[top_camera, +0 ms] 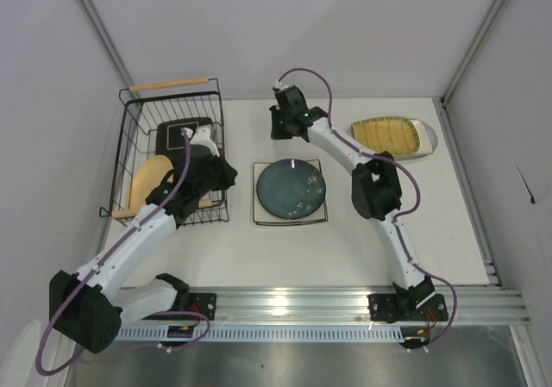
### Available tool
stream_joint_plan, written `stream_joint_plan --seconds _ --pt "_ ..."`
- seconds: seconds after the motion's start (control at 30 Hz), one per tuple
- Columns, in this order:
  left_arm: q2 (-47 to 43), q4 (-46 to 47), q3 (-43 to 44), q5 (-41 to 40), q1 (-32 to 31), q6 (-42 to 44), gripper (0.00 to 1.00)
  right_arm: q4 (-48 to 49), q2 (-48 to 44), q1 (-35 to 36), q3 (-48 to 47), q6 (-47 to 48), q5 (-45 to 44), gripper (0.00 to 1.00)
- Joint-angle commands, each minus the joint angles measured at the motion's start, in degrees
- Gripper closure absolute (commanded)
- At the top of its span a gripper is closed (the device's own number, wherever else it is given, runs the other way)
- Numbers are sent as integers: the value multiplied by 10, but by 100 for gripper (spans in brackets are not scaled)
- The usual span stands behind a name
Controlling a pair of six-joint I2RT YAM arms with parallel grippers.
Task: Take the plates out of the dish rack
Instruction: Place the plate on the table, then grab a plate with the left arm
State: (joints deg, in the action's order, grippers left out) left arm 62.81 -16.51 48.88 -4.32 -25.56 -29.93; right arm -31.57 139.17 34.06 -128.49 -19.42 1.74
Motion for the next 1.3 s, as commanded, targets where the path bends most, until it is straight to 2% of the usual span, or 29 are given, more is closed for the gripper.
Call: stream_joint_plan --seconds 0.0,0.03,0.07,0.1,0.13,0.17,0.2,0.23,0.33,0.43,0.53,0.63,0.73,0.9,1.0,1.1,1.17,1.2,1.27 --pt "-50 -20 35 -40 -3 10 94 81 -114 3 57 9 -68 80" --pt "-62 -23 37 -49 -2 13 84 116 -158 3 89 11 -67 76" --pt "-72 -26 38 -60 -2 20 77 128 -178 2 136 12 -61 66" --pt "-91 -33 39 -85 -2 25 69 134 -195 2 155 12 -43 61" --pt "-97 -44 50 -102 1 30 52 136 -224 2 169 13 -32 54" --pt "-100 -55 59 -118 3 43 44 136 -238 2 197 13 -23 39" --pt "-99 -69 68 -150 8 48 36 132 -253 2 212 13 -6 2" --pt "-96 -98 90 -162 18 54 24 131 -279 2 226 13 18 0" --pt "-76 -143 134 -204 42 75 9 149 -323 1 309 10 55 0" --pt "-40 -164 155 -234 77 95 3 177 -391 4 399 6 74 0" --pt "-14 -176 155 -253 116 111 2 197 -452 5 476 10 85 0" --pt "31 -172 145 -238 149 128 2 203 -496 -2 524 2 84 0" --pt "92 -181 135 -260 159 138 4 197 -511 -6 542 -7 89 0" --pt "127 -165 113 -267 166 152 6 213 -529 -7 601 -25 108 0" --pt "149 -164 117 -274 174 168 12 227 -544 -10 630 -38 116 0" --pt "173 -171 120 -260 191 174 25 231 -557 -12 648 -42 117 0" --pt "174 -169 120 -248 199 176 44 229 -565 -15 654 -41 115 0" --pt "172 -167 120 -247 200 177 59 229 -568 -20 657 -42 116 0" --pt "166 -168 119 -245 201 177 73 228 -573 -25 665 -41 117 0"
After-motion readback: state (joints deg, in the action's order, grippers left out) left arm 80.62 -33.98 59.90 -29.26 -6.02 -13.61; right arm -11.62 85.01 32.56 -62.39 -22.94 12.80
